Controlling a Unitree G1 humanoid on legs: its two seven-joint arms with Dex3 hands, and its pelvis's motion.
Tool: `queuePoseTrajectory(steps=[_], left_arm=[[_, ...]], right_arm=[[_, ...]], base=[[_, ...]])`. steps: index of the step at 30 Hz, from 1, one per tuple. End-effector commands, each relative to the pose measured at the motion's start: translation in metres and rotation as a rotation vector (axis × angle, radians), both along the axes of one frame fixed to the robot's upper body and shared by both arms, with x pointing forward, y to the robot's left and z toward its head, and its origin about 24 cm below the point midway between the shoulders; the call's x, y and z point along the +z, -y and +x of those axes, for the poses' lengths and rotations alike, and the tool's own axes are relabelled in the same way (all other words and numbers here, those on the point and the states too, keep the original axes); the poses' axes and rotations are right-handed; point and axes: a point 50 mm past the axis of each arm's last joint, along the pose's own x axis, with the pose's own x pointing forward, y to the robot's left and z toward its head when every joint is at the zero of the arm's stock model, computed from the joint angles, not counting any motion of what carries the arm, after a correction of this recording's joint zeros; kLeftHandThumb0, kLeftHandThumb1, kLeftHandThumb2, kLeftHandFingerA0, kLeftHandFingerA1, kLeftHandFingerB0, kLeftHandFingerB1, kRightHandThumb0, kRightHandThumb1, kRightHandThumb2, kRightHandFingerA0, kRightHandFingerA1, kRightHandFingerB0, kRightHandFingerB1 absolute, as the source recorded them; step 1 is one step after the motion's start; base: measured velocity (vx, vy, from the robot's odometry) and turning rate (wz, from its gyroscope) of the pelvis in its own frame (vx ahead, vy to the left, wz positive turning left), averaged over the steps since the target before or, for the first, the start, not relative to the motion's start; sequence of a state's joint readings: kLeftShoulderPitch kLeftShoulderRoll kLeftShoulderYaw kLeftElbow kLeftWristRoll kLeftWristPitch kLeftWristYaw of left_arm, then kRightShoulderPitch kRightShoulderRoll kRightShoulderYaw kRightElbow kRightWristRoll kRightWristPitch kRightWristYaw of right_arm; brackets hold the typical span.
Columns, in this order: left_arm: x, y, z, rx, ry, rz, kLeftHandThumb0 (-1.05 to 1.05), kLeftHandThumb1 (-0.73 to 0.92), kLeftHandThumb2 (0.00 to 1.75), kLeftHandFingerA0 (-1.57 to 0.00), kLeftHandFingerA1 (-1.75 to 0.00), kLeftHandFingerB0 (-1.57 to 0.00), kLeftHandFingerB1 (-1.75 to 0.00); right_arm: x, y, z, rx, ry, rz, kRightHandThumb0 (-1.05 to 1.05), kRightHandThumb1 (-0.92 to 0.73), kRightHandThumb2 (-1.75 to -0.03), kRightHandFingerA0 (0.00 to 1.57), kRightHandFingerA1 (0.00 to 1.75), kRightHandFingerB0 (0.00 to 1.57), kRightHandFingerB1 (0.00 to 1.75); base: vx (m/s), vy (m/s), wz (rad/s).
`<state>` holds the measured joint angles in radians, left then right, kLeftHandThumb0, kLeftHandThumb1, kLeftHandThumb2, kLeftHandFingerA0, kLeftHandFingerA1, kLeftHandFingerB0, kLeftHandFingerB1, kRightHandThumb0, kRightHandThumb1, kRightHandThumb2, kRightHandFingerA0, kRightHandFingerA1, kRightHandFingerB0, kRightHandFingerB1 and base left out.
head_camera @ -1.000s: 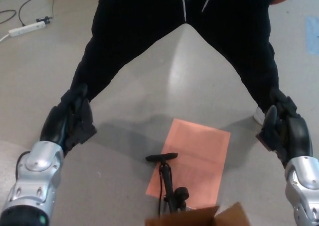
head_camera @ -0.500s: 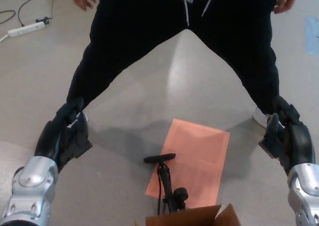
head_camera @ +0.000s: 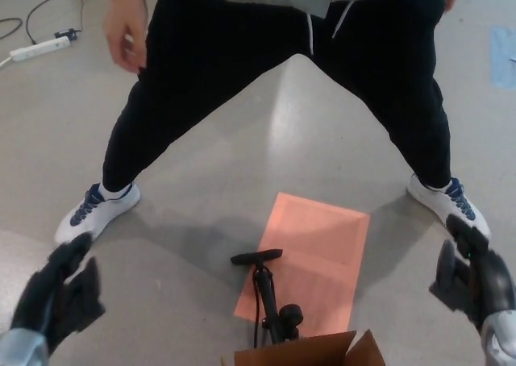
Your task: Use both hands to pick up a football from a person and place it into a container beneath
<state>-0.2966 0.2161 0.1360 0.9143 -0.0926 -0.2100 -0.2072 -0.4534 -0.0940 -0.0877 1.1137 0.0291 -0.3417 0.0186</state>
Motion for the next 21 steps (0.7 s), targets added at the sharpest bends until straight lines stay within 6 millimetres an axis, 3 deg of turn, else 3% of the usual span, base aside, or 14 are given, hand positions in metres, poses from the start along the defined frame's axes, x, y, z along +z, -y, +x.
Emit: queuePoseTrajectory(steps=[1, 3, 4, 5, 6, 7, 8, 13, 16, 17, 18, 19, 20, 21], left_arm=[[0.015, -0.034, -0.001, 0.007, 0.057, 0.100, -0.76, 0.81, 1.11, -0.06, -0.28, -0.05, -0.22], [0.018, -0.037, 0.002, 0.017, 0.059, 0.086, -0.76, 0.82, 1.11, -0.06, -0.29, -0.06, -0.22], [0.019, -0.039, 0.004, 0.028, 0.044, 0.061, -0.76, 0.91, 0.73, -0.13, -0.32, -0.09, -0.19], [0.018, -0.040, 0.004, 0.033, 0.032, 0.049, -0.73, 0.75, 1.10, -0.08, -0.46, -0.02, -0.31], [0.015, -0.040, 0.003, 0.030, 0.012, 0.052, -0.76, 0.92, 0.71, -0.18, -0.35, -0.10, -0.24], [0.014, -0.041, 0.002, 0.028, 0.002, 0.054, -0.76, 0.92, 0.71, -0.18, -0.35, -0.10, -0.24], [0.011, -0.041, -0.001, 0.025, -0.014, 0.054, -0.80, 0.76, 1.10, -0.14, -0.48, 0.00, -0.31], [-0.001, -0.043, -0.015, 0.018, -0.052, 0.045, -0.79, 0.75, 1.09, -0.14, -0.48, -0.04, -0.33], [-0.005, -0.043, -0.021, 0.012, -0.055, 0.045, -0.75, 0.73, 1.10, -0.08, -0.46, -0.02, -0.32], [-0.006, -0.043, -0.022, 0.014, -0.057, 0.041, -0.78, 0.92, 0.69, -0.14, -0.32, -0.11, -0.23], [-0.007, -0.043, -0.023, 0.014, -0.058, 0.037, -0.81, 0.75, 1.09, -0.06, -0.43, -0.10, -0.31], [-0.007, -0.042, -0.023, 0.013, -0.058, 0.035, -0.81, 0.75, 1.09, -0.06, -0.43, -0.10, -0.31], [-0.007, -0.042, -0.023, 0.010, -0.059, 0.035, -0.79, 0.92, 0.69, -0.14, -0.31, -0.11, -0.23], [-0.007, -0.041, -0.023, 0.005, -0.060, 0.037, -0.75, 0.72, 1.09, -0.10, -0.46, -0.02, -0.34]], right_arm=[[-0.007, -0.003, -0.004, 0.053, -0.030, -0.001, -0.83, -0.81, -1.14, 0.07, 0.42, 0.04, 0.16], [-0.007, -0.006, -0.002, 0.060, -0.041, 0.005, -0.86, -0.83, -1.14, 0.08, 0.42, 0.05, 0.13], [-0.008, -0.006, -0.003, 0.066, -0.049, 0.017, -0.85, -0.84, -1.15, 0.06, 0.41, 0.00, 0.11], [-0.009, -0.006, -0.003, 0.067, -0.056, 0.021, -0.85, -0.84, -1.14, 0.10, 0.43, 0.00, 0.11], [-0.011, -0.005, -0.005, 0.064, -0.067, 0.024, -0.86, -0.83, -1.13, 0.15, 0.47, 0.00, 0.12], [-0.012, -0.005, -0.006, 0.063, -0.071, 0.026, -0.86, -0.83, -1.13, 0.15, 0.47, 0.00, 0.12], [-0.014, -0.005, -0.008, 0.064, -0.081, 0.028, -0.84, -0.82, -1.13, 0.15, 0.47, 0.00, 0.13], [-0.019, -0.006, -0.013, 0.076, -0.106, 0.036, -0.83, -0.81, -1.12, 0.11, 0.46, 0.00, 0.12], [-0.021, -0.006, -0.015, 0.096, -0.109, 0.022, -0.84, -0.82, -1.12, 0.16, 0.48, 0.00, 0.12], [-0.021, -0.007, -0.015, 0.101, -0.111, 0.015, -0.80, -0.79, -1.12, 0.18, 0.50, 0.00, 0.16], [-0.022, -0.007, -0.016, 0.101, -0.113, 0.015, -0.80, -0.79, -1.12, 0.18, 0.50, 0.00, 0.16], [-0.022, -0.007, -0.016, 0.101, -0.115, 0.017, -0.80, -0.79, -1.12, 0.18, 0.50, 0.00, 0.16], [-0.022, -0.007, -0.016, 0.104, -0.116, 0.009, -0.78, -0.79, -1.12, 0.19, 0.50, 0.00, 0.17], [-0.022, -0.007, -0.017, 0.110, -0.116, -0.005, -0.78, -0.79, -1.12, 0.19, 0.50, 0.00, 0.17]], base=[[0.00, 0.000, 0.00], [0.00, 0.000, 0.00], [0.00, 0.000, 0.00], [0.00, 0.000, 0.00], [0.00, 0.000, 0.00], [0.00, 0.000, 0.00], [0.00, 0.000, 0.00], [0.00, 0.000, 0.00], [0.00, 0.000, 0.00], [0.00, 0.000, 0.00], [0.00, 0.000, 0.00], [0.00, 0.000, 0.00], [0.00, 0.000, 0.00], [0.00, 0.000, 0.00]])
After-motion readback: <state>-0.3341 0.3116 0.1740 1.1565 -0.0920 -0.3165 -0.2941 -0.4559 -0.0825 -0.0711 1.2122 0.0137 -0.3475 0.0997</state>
